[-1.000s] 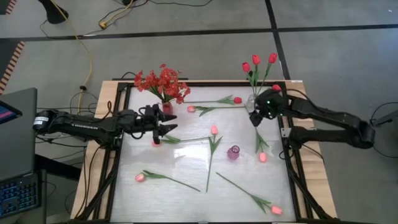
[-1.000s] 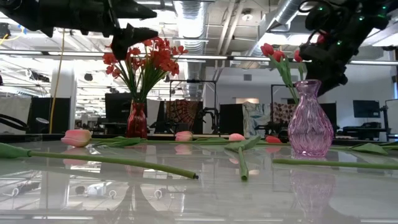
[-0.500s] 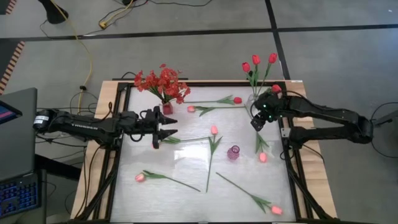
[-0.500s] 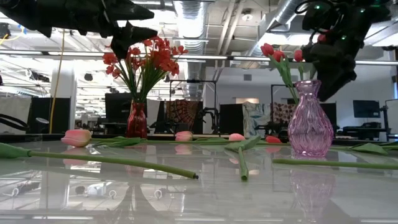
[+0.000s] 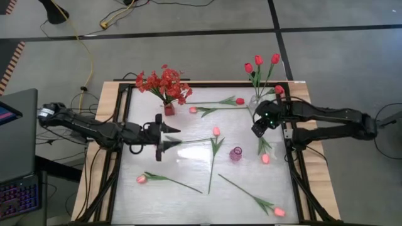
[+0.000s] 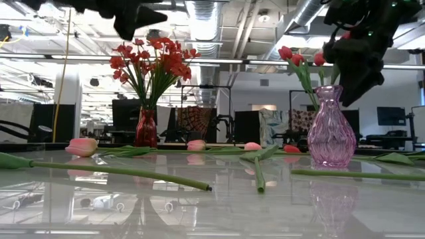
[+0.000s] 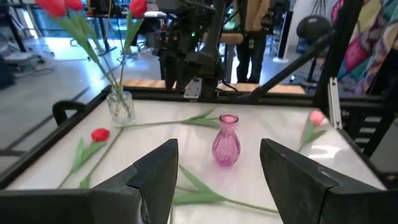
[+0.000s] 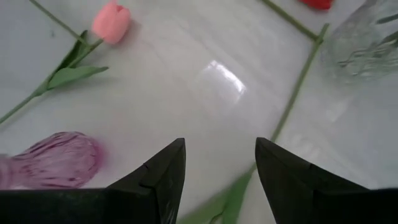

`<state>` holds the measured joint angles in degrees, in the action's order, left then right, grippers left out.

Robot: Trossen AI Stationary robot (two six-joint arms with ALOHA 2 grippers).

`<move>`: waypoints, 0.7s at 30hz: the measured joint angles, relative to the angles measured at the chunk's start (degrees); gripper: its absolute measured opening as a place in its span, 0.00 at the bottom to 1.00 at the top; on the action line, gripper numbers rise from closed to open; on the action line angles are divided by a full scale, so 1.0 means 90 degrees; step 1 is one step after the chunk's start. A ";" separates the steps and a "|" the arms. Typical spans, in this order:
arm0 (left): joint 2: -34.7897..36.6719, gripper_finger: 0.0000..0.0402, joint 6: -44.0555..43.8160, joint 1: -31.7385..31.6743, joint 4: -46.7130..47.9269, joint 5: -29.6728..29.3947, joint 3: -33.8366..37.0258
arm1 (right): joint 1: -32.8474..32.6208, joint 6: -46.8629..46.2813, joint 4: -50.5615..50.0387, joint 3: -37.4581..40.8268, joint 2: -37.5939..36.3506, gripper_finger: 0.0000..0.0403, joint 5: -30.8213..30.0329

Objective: Sort flowers into vase by color
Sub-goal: Put the red tulip into the transparent flower vase

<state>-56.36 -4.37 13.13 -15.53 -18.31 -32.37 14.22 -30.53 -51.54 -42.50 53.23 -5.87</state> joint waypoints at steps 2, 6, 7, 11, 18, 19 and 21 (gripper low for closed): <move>-0.0223 0.53 0.0149 0.0166 0.0151 -0.0215 -0.0230 | -0.0188 -0.0183 0.0025 0.0000 0.0000 0.54 -0.0002; -0.0939 0.53 0.0212 0.0355 0.0421 -0.0577 -0.0819 | -0.0571 -0.0553 0.0025 0.0000 0.0000 0.54 -0.0027; -0.1172 0.53 0.0236 0.0372 0.0497 -0.0629 -0.0991 | -0.0680 -0.0627 0.0042 0.0000 0.0001 0.54 -0.0067; -0.2194 0.53 0.0224 0.0314 0.0928 -0.0933 -0.1721 | -0.1120 -0.0778 0.0205 0.0000 0.0006 0.54 -0.0396; -0.3816 0.53 0.0246 -0.0348 0.1502 -0.0988 -0.3181 | -0.1723 -0.0694 0.0623 0.0000 0.0203 0.54 -0.0850; -0.4018 0.53 0.0246 -0.0475 0.1518 -0.0966 -0.3389 | -0.1791 -0.0649 0.0639 0.0002 0.0278 0.54 -0.0878; -0.4453 0.53 0.0343 -0.0764 0.1474 -0.1013 -0.3878 | -0.1892 -0.0537 0.0728 0.0002 0.0364 0.54 -0.0891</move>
<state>-96.43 -1.28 6.25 -2.26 -27.43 -67.27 -2.81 -35.37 -44.99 -42.48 56.51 -13.89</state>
